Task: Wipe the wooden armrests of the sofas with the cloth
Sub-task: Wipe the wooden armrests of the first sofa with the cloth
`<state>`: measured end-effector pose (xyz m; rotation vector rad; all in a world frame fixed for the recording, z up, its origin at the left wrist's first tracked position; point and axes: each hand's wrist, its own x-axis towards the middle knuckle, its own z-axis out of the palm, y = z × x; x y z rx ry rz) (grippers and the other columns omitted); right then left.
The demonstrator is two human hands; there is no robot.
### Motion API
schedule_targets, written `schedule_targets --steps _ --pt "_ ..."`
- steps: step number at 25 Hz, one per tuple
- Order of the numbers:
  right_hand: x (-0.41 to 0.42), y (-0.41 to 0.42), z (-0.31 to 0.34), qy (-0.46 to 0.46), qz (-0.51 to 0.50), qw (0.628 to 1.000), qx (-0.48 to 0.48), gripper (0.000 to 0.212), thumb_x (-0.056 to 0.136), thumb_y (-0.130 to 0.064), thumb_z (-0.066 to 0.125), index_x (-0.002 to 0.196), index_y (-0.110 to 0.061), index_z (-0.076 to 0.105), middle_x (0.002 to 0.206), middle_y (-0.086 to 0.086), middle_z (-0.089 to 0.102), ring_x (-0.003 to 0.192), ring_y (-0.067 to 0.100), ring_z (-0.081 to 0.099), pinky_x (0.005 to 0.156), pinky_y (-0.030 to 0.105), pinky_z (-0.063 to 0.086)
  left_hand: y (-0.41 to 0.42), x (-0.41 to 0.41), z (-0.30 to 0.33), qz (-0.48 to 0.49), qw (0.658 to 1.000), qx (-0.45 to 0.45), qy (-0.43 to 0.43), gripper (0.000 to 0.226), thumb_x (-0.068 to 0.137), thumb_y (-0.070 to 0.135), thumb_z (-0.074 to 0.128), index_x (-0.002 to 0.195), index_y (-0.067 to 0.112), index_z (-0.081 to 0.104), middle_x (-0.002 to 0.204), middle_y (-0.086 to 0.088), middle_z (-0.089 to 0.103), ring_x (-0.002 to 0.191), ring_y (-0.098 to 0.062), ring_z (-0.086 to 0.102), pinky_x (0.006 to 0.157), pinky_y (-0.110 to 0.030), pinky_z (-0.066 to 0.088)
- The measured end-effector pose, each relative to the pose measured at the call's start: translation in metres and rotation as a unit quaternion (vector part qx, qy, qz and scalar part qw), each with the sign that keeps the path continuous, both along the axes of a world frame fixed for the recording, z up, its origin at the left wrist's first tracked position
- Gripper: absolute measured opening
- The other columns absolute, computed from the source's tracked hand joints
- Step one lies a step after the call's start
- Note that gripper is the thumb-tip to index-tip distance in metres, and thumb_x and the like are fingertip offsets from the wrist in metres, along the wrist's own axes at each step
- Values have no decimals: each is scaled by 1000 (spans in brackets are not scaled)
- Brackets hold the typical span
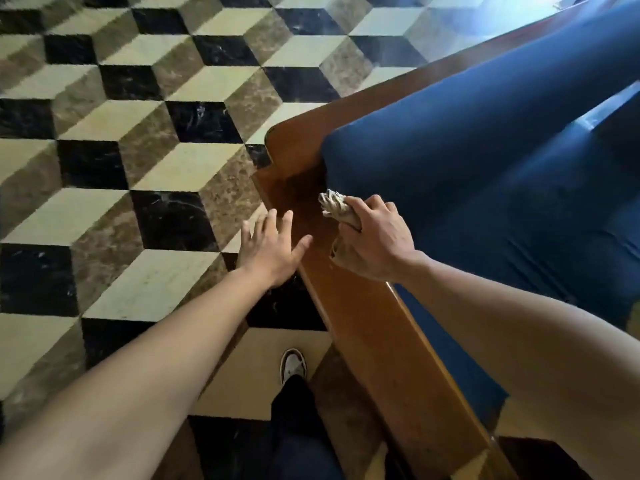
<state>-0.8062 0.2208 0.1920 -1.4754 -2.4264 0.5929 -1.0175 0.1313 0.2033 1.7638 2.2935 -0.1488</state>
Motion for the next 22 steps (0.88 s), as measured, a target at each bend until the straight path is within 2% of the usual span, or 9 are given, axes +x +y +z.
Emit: schedule_targets --steps 3,6,9,12,15,18,22 --pt "-44 15 -32 -27 -26 999 -18 50 90 -59 42 138 -45 46 112 -2 52 93 25 46 79 45 52 33 -39 -43 -40 998 -30 -30 80 96 69 12 159 20 14 165 -17 17 153 -31 12 122 -56 7" --pt "-91 26 -60 -77 8 997 -1 54 88 -61 46 140 -46 45 113 -2 54 94 26 49 81 46 53 52 -69 -79 -74 996 -21 -39 78 99 65 21 158 14 20 163 -19 20 151 -34 16 122 -56 12" --pt "-133 41 -86 -124 52 991 3 67 80 -65 55 142 -43 44 125 2 53 109 33 51 91 50 51 65 -94 -110 -48 997 -9 -53 74 100 60 31 153 9 29 160 -20 25 149 -36 20 120 -56 20" --pt "-156 53 -110 -178 51 983 -3 76 82 -65 58 152 -45 36 148 2 41 136 37 36 108 55 39 67 -115 -135 -32 997 -6 -65 71 102 57 35 157 13 23 164 -19 18 151 -36 14 121 -56 18" --pt "-162 55 -142 -216 42 975 -1 71 96 -66 42 161 -48 20 168 5 18 155 42 10 122 64 16 66 -124 -156 -78 994 6 -70 72 102 55 36 158 12 19 165 -20 14 152 -36 11 121 -56 17" --pt "-154 46 -165 -221 21 975 10 74 98 -74 30 163 -49 8 173 6 9 158 44 0 124 67 8 60 -119 -172 -138 984 12 -111 72 103 55 27 160 14 14 167 -17 10 154 -33 7 124 -52 12" --pt "-151 38 -173 -194 0 981 24 70 100 -70 30 164 -47 13 174 4 11 160 41 0 126 62 7 60 -116 -183 -146 979 45 -135 61 105 38 35 157 9 24 164 -22 17 153 -37 13 122 -54 15"
